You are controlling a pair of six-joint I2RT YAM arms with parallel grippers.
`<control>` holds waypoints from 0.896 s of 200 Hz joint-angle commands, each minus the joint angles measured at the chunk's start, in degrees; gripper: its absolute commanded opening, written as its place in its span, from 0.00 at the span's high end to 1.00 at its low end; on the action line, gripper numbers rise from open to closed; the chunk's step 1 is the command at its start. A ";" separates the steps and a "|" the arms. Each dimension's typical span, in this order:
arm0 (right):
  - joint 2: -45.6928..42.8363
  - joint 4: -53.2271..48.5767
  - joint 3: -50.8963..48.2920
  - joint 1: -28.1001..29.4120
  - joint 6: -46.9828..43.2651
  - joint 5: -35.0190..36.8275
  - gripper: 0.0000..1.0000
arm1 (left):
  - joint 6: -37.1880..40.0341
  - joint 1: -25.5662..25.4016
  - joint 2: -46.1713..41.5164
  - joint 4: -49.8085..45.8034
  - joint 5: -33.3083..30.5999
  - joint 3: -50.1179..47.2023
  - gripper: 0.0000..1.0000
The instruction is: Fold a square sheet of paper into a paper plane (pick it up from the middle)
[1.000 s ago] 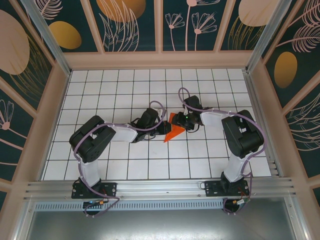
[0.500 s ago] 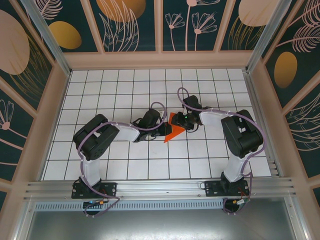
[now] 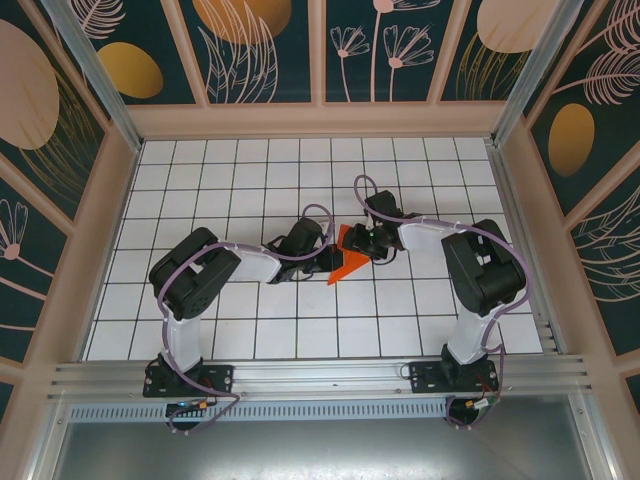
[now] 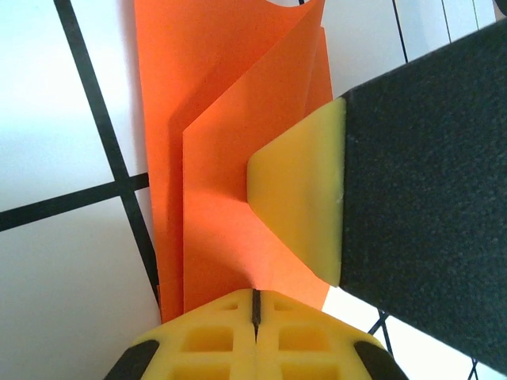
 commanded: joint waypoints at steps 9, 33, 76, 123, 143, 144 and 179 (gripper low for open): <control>8.62 -4.57 -3.51 0.49 -0.42 7.83 0.52 | -0.09 -0.19 1.39 -2.47 -1.38 0.74 0.94; 9.03 -4.89 -3.43 0.46 -0.32 8.05 0.53 | -0.01 -0.20 1.26 -3.38 -2.10 0.86 0.95; 9.77 -5.01 -3.32 0.55 -0.32 8.19 0.55 | -0.40 -0.22 1.78 -3.88 -2.09 0.84 0.96; 11.96 -5.97 -2.70 1.09 -0.16 9.30 0.55 | -0.50 -0.20 2.53 -4.54 -1.75 1.08 0.96; 12.18 -6.10 -2.39 1.18 -0.06 9.02 0.55 | -0.54 -0.22 2.84 -6.14 -2.20 1.48 0.96; 12.19 -6.08 -2.36 1.18 -0.01 9.01 0.55 | -0.51 -0.21 2.84 -6.20 -2.23 1.44 0.96; 7.62 -6.22 -1.40 1.08 -0.03 5.70 0.56 | -0.41 -0.22 3.07 -8.30 -2.80 0.98 0.98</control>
